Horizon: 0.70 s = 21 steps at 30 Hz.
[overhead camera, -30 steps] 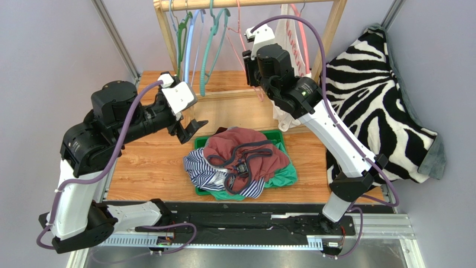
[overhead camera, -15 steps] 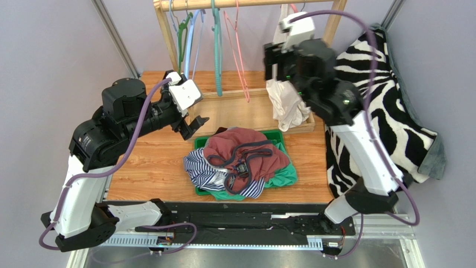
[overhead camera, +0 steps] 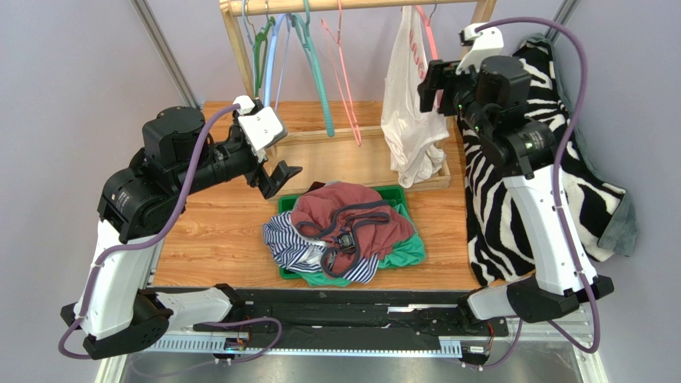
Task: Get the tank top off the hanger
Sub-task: Pick up the hanger from the clothesline.
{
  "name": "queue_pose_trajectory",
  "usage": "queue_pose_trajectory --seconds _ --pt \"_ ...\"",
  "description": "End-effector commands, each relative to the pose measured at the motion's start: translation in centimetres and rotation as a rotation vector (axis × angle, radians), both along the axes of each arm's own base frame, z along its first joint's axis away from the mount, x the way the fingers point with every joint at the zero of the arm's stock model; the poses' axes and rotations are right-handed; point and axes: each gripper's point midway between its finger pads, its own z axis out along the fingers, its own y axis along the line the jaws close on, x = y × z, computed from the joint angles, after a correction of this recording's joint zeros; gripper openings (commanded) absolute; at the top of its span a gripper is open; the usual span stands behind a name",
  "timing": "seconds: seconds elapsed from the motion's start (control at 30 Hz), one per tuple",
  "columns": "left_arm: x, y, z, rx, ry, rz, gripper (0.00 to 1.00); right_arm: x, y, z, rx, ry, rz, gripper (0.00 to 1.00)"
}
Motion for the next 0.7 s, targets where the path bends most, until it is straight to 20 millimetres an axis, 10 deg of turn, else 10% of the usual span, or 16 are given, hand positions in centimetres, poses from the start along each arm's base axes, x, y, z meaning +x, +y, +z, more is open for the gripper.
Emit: queue_pose_trajectory --seconds 0.0,0.23,0.53,0.67 --pt "-0.2 -0.2 1.4 -0.053 -0.015 -0.008 0.99 0.1 1.2 -1.7 0.032 0.023 0.049 0.78" --pt "-0.2 0.1 1.4 -0.057 -0.018 0.003 0.99 1.4 0.4 -4.6 -0.014 0.059 -0.013 0.57" --pt "0.0 0.2 0.9 -0.056 -0.005 0.014 0.99 2.9 -0.6 -1.8 -0.055 -0.035 -0.067 0.0" --pt "0.1 0.3 1.0 -0.058 -0.008 0.018 0.99 2.8 -0.7 0.2 -0.035 -0.101 -0.077 0.0"
